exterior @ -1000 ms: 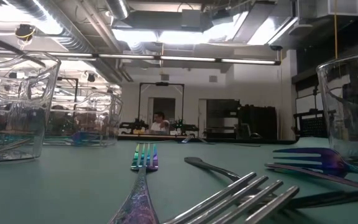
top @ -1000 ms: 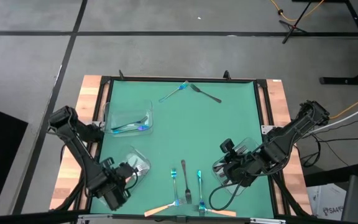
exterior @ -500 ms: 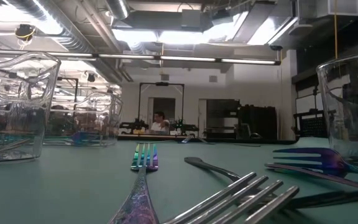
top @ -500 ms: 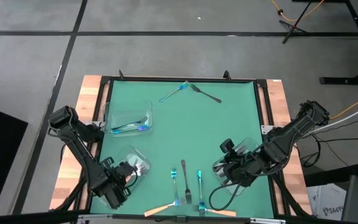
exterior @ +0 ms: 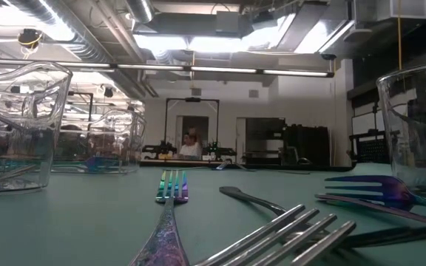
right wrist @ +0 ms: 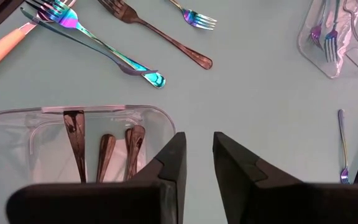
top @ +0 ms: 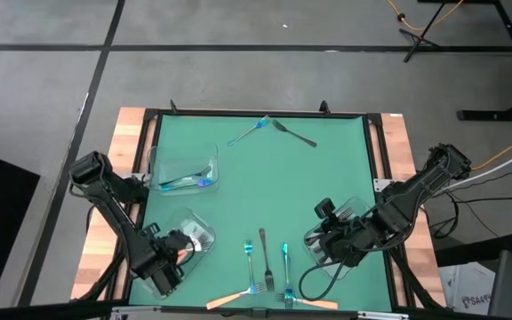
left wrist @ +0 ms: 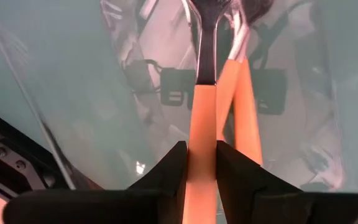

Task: Sort silverware by color (type)
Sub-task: Put the top yellow fork into the bottom left transparent bin, then put the blue fork into the top transparent bin

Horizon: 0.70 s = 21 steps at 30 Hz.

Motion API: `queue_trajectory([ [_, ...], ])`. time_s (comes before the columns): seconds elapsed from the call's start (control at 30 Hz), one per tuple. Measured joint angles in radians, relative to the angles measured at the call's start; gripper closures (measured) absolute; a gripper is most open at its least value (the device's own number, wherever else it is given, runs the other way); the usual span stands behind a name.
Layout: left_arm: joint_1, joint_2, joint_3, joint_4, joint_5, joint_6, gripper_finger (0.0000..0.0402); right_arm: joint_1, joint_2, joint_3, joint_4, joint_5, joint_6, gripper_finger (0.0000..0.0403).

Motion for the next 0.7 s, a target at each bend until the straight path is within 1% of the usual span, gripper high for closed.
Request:
queue_trajectory([
  [0.2,0.0,0.0,-0.009,-0.002,0.004,-0.049,0.0294,0.0,0.0,0.0,0.0,0.0,0.0,0.0333],
  [0.37,0.0,0.0,-0.009,0.001,0.033,-0.051,0.0265,0.0,0.0,0.0,0.0,0.0,0.0,0.0333],
  [0.5,0.0,0.0,-0.009,0.004,0.032,-0.051,0.0256,0.0,0.0,0.0,0.0,0.0,0.0,0.0333],
  [0.7,0.0,0.0,-0.009,0.013,0.032,-0.051,0.0255,0.0,0.0,0.0,0.0,0.0,0.0,0.0333],
])
